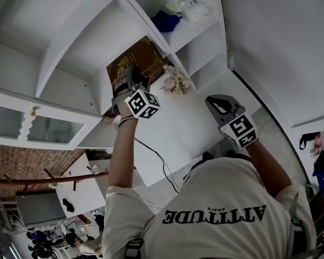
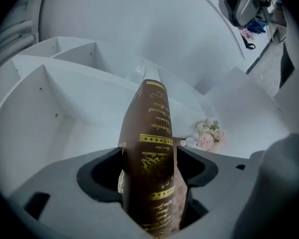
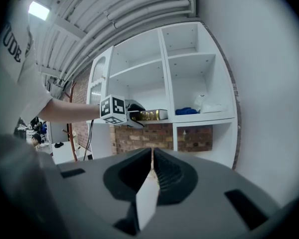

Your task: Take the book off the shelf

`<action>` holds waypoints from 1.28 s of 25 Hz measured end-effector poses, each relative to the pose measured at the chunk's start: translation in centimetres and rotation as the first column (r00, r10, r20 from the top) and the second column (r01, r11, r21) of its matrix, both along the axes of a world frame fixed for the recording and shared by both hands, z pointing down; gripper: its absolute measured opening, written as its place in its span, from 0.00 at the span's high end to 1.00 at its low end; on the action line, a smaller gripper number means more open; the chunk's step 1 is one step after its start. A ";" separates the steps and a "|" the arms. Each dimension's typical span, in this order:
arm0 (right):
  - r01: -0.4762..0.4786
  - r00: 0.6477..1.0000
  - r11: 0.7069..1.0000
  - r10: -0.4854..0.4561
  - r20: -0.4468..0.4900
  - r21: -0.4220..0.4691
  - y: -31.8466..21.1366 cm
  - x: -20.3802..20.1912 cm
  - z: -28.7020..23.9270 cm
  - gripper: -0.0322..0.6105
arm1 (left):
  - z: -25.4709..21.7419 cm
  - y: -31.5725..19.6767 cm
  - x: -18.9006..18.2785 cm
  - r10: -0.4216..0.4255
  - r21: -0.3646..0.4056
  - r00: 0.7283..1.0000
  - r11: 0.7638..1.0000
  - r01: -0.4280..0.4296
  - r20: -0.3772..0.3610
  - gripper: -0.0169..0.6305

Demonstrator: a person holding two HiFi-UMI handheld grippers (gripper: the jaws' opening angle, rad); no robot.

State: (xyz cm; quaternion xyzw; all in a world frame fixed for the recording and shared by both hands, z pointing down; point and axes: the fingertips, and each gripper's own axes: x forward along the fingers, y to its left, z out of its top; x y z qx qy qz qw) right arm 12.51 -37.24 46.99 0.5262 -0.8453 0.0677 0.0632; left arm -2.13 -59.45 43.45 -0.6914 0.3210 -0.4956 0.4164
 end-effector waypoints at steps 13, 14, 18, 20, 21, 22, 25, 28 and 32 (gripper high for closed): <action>0.087 0.996 0.996 -0.087 -0.010 0.008 1.4 -0.2 -0.5 0.90 | -4.0 4.7 0.0 0.025 0.123 0.983 0.992 -0.002 -0.182 0.58; 0.092 0.996 0.996 -0.092 -0.012 0.009 1.5 -0.2 -0.6 0.90 | -4.4 5.1 -0.1 0.025 0.130 0.979 0.991 0.001 -0.203 0.58; 0.114 0.993 0.993 -0.114 -0.011 0.021 2.1 -0.2 -1.2 0.90 | -5.9 7.1 -0.3 0.034 0.165 0.964 0.986 0.011 -0.265 0.59; 0.126 0.992 0.992 -0.126 -0.014 0.028 2.5 0.0 -1.2 0.90 | -6.6 8.3 -0.3 0.040 0.187 0.955 0.982 0.016 -0.294 0.60; 0.133 0.991 0.991 -0.133 -0.015 0.031 2.7 0.1 -1.2 0.90 | -6.9 9.0 -0.5 0.042 0.197 0.949 0.980 0.021 -0.311 0.60; 0.141 0.990 0.989 -0.141 -0.016 0.033 3.0 0.0 -1.2 0.90 | -7.3 9.6 -0.8 0.043 0.205 0.942 0.978 0.028 -0.332 0.60; 0.163 0.987 0.986 -0.163 -0.017 0.035 3.7 0.1 -1.0 0.90 | -8.3 12.0 -1.6 0.039 0.209 0.910 0.976 0.053 -0.413 0.60; 0.181 0.984 0.983 -0.180 -0.011 0.037 4.2 0.2 -0.9 0.90 | -9.1 14.6 -2.3 0.037 0.213 0.877 0.974 0.075 -0.478 0.60; 0.214 0.977 0.976 -0.214 -0.007 0.046 4.3 -0.3 -1.1 0.90 | -9.4 17.9 -3.3 0.032 0.218 0.840 0.970 0.104 -0.542 0.60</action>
